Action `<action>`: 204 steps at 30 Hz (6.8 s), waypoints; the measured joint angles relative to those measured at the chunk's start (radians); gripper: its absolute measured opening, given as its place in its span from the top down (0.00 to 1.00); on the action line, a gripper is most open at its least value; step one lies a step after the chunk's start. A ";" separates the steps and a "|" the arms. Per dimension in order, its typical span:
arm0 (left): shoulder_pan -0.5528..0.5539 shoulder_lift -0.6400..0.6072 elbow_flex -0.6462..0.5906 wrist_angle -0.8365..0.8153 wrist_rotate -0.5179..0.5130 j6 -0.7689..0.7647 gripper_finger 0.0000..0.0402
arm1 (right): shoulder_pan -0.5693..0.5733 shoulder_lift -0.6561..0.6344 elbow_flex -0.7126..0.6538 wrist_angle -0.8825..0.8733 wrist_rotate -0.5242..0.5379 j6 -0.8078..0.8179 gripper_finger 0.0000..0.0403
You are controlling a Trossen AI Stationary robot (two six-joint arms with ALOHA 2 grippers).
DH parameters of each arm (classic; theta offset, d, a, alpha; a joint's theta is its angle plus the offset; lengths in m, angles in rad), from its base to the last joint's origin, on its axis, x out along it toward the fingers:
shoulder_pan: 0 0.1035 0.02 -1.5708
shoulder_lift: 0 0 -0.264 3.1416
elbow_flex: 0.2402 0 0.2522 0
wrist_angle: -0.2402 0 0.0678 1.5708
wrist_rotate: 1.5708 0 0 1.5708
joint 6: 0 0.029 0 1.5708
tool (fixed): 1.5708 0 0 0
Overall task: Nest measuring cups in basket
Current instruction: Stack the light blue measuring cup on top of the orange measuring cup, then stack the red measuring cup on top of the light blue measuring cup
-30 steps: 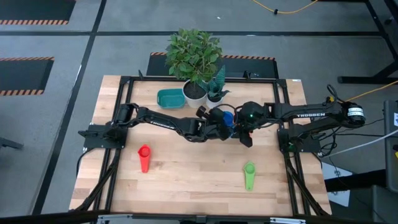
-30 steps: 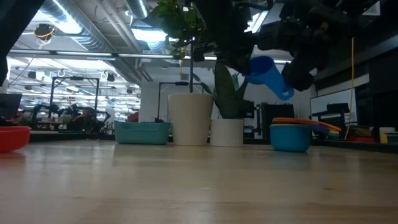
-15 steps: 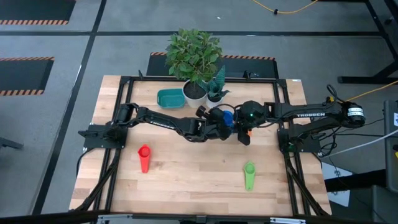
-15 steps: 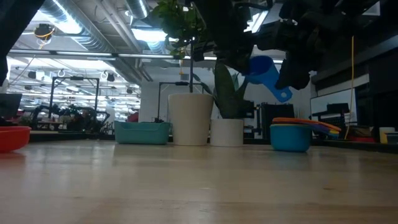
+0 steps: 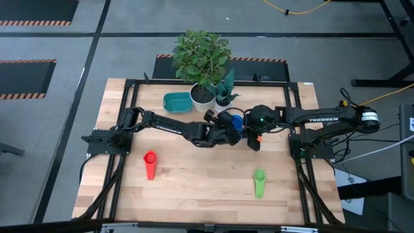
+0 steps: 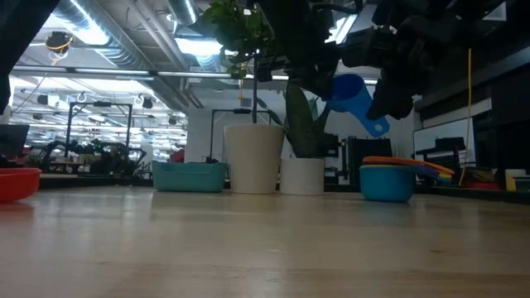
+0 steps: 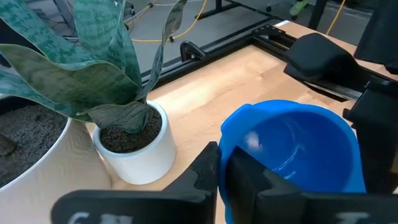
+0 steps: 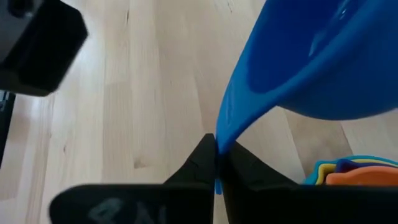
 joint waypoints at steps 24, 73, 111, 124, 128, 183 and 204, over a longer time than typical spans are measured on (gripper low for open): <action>-0.019 0.002 -0.001 -0.005 0.083 0.045 0.79 | -0.287 -0.269 -0.001 -0.399 -0.443 -0.183 0.97; -0.019 0.002 -0.001 -0.005 0.105 0.051 0.79 | -0.514 -0.017 -0.142 -0.293 -0.593 -0.101 0.94; -0.020 0.001 0.000 -0.005 0.105 0.051 0.79 | -0.516 -0.019 -0.037 -0.385 -0.382 -0.022 0.84; -0.020 0.001 0.000 -0.005 0.105 0.051 0.79 | -0.516 -0.020 -0.036 -0.393 -0.320 0.078 0.84; -0.020 0.001 0.000 -0.005 0.105 0.051 0.79 | -0.516 -0.020 -0.007 -0.401 -0.294 0.070 0.84; 0.014 0.204 0.001 0.146 0.386 0.023 0.80 | -0.299 -0.017 -0.127 -0.321 0.148 0.187 0.84; 0.082 0.234 0.000 0.336 0.505 0.015 0.80 | -0.208 -0.016 -0.127 -0.273 0.087 0.263 0.84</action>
